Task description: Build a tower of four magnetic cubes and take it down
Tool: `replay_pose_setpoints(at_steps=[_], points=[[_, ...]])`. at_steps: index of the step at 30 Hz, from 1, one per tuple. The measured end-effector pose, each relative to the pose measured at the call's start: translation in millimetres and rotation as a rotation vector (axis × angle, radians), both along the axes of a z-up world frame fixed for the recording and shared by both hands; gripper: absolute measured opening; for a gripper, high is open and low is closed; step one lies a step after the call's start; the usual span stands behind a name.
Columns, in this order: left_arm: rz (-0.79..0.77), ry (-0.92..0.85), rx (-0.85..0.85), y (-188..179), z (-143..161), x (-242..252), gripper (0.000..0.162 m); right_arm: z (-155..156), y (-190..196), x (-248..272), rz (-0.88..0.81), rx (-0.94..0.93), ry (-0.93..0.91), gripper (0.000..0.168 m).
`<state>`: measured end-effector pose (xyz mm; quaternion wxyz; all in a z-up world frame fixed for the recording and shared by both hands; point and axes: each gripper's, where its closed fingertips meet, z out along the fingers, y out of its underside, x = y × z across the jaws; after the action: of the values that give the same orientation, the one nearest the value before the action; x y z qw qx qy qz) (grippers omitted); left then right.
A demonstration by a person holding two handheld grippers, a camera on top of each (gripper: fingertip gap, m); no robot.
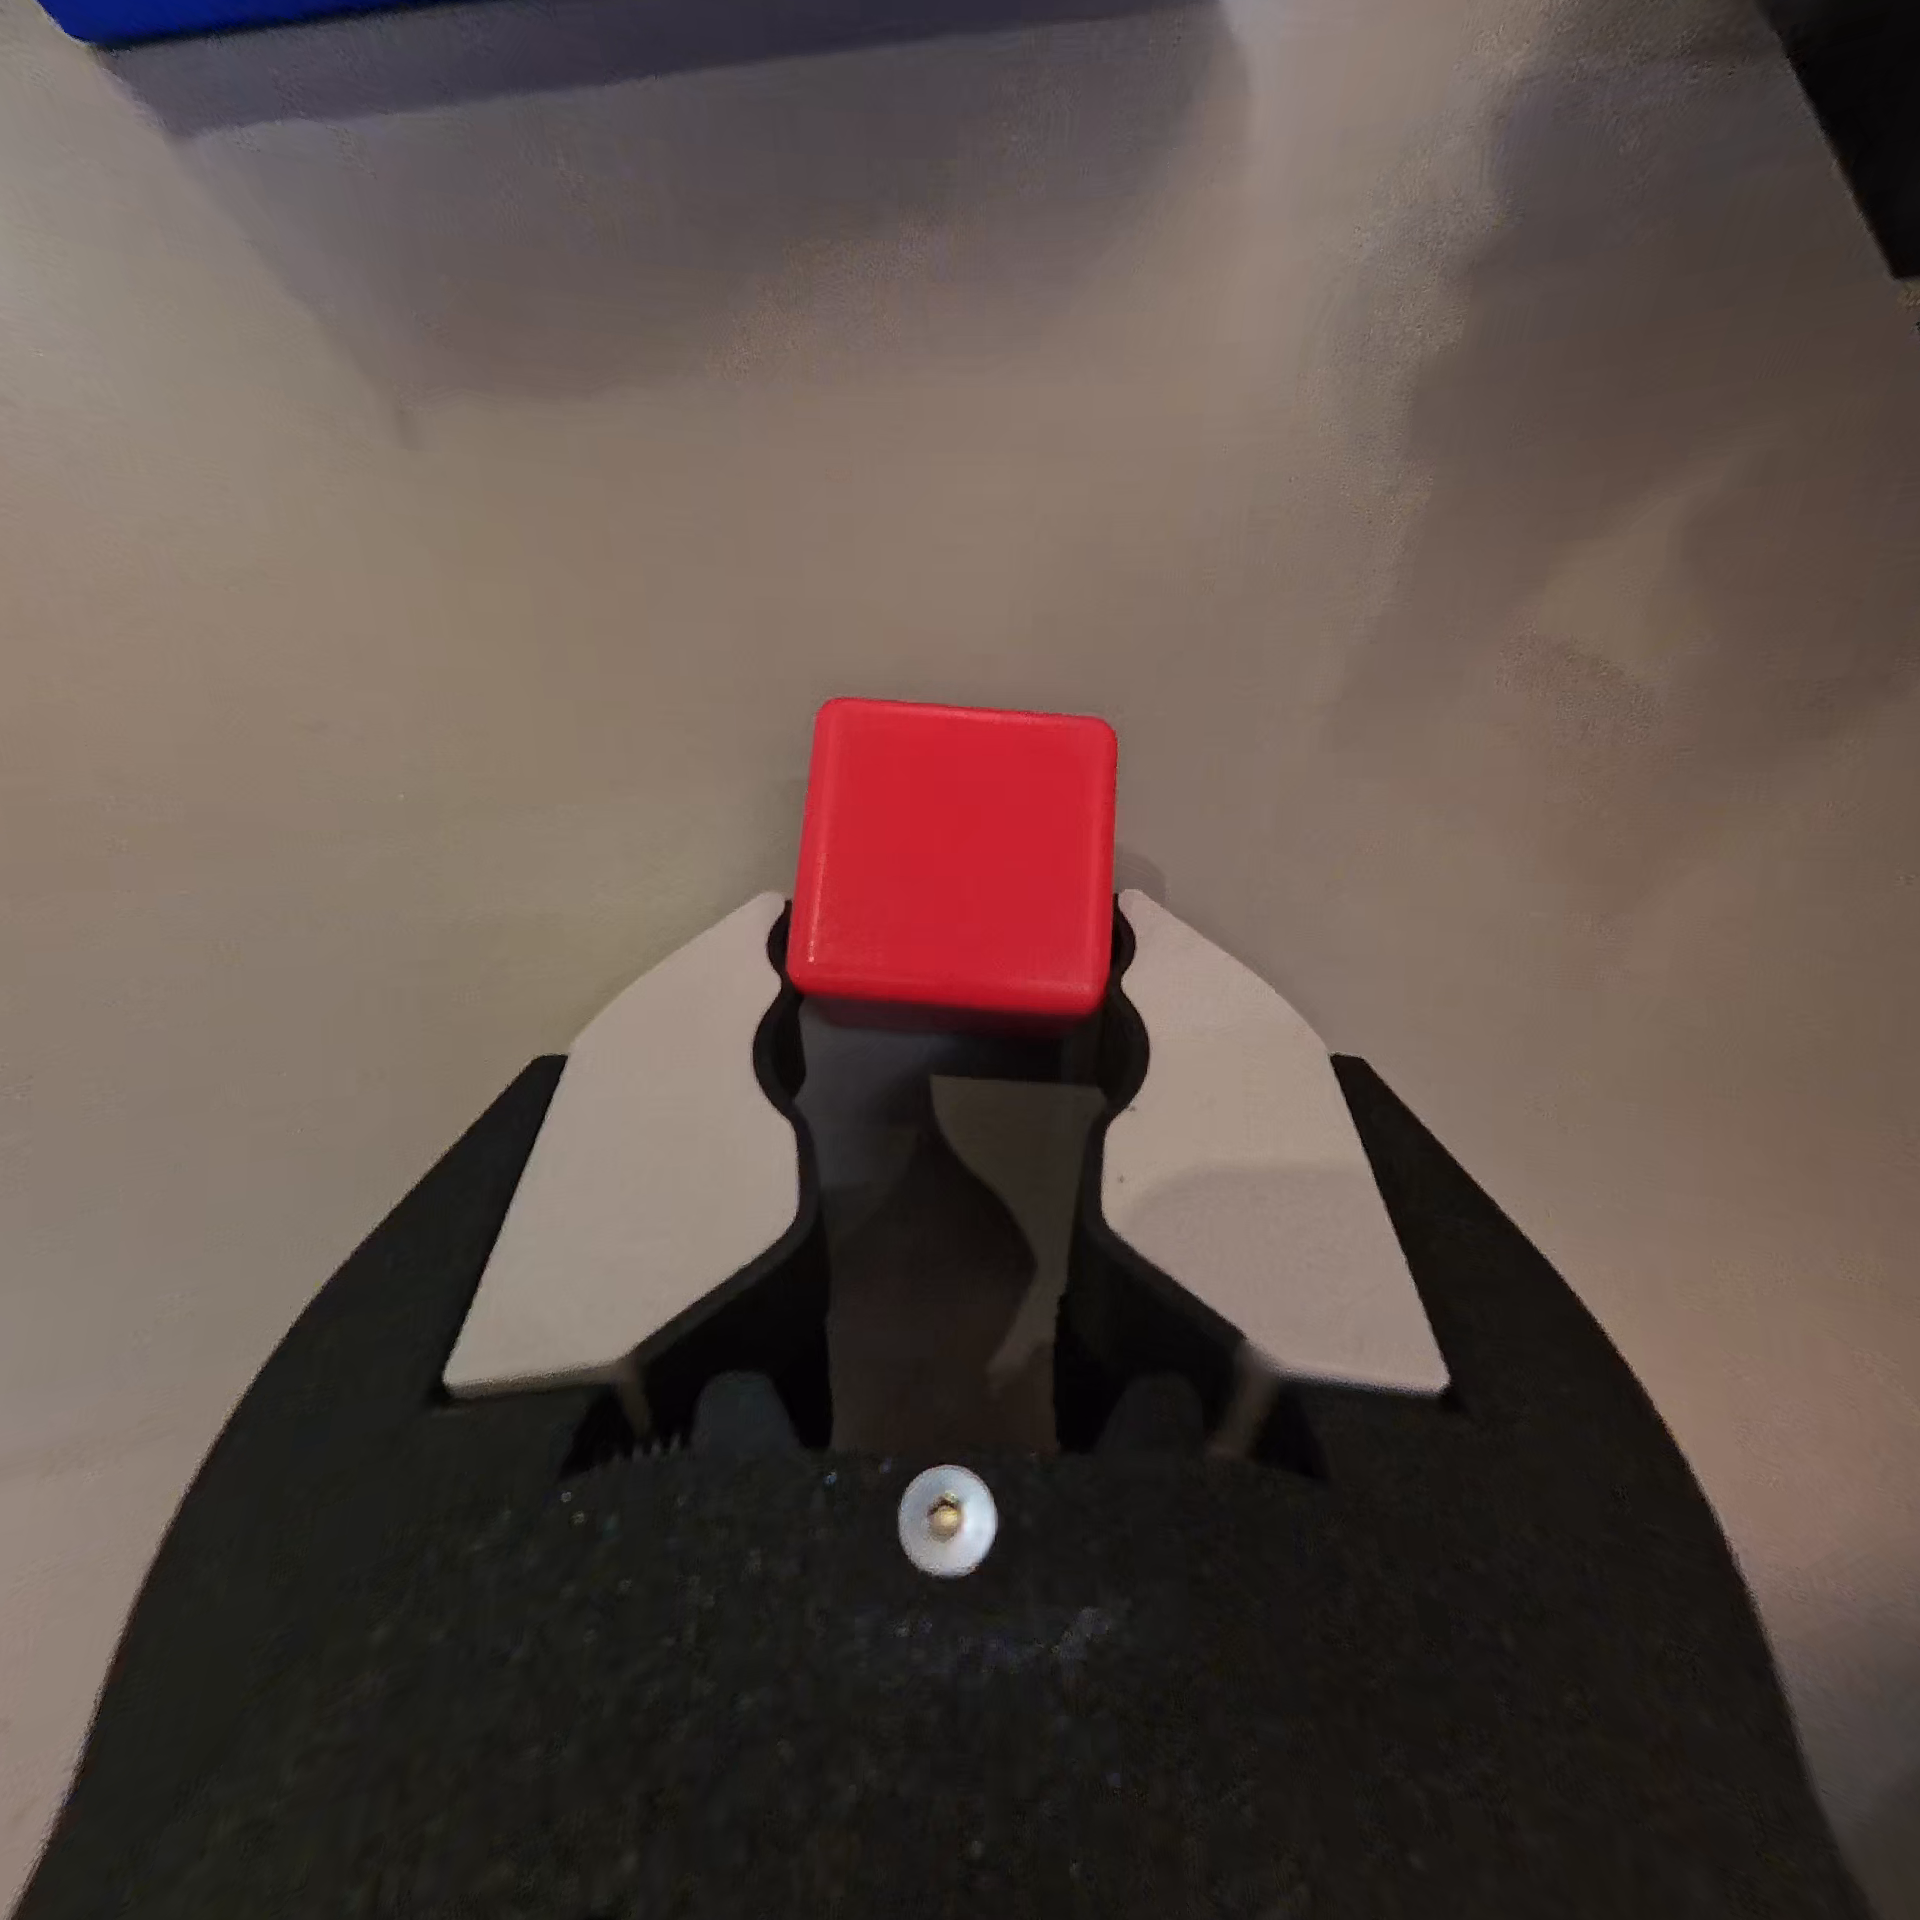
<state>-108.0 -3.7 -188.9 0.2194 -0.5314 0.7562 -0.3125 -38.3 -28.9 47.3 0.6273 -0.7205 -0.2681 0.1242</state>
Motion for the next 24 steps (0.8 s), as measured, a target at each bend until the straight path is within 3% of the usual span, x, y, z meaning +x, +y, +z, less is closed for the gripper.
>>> replay_pose_setpoints(at_steps=[3,6,12,16,24], points=[[0.003,-0.001,0.002,0.4,0.0,0.2,0.053,39.4,-27.6,78.9,-0.306,0.015,-0.106,0.047],[0.005,-0.001,0.001,0.4,-0.1,0.4,0.054,31.8,-51.4,165.4,-0.550,-0.084,-0.173,0.046],[0.011,0.001,-0.003,0.5,-0.2,0.5,0.054,-62.0,-63.9,274.8,-0.782,-0.488,-0.191,0.047],[0.010,0.004,-0.007,-0.2,-0.3,0.2,0.054,-130.0,-62.2,288.0,-0.753,-0.735,-0.281,0.047],[0.011,0.005,-0.010,-0.4,-0.5,0.5,0.054,-198.0,-33.3,307.2,-0.774,-0.878,-0.479,0.047]])
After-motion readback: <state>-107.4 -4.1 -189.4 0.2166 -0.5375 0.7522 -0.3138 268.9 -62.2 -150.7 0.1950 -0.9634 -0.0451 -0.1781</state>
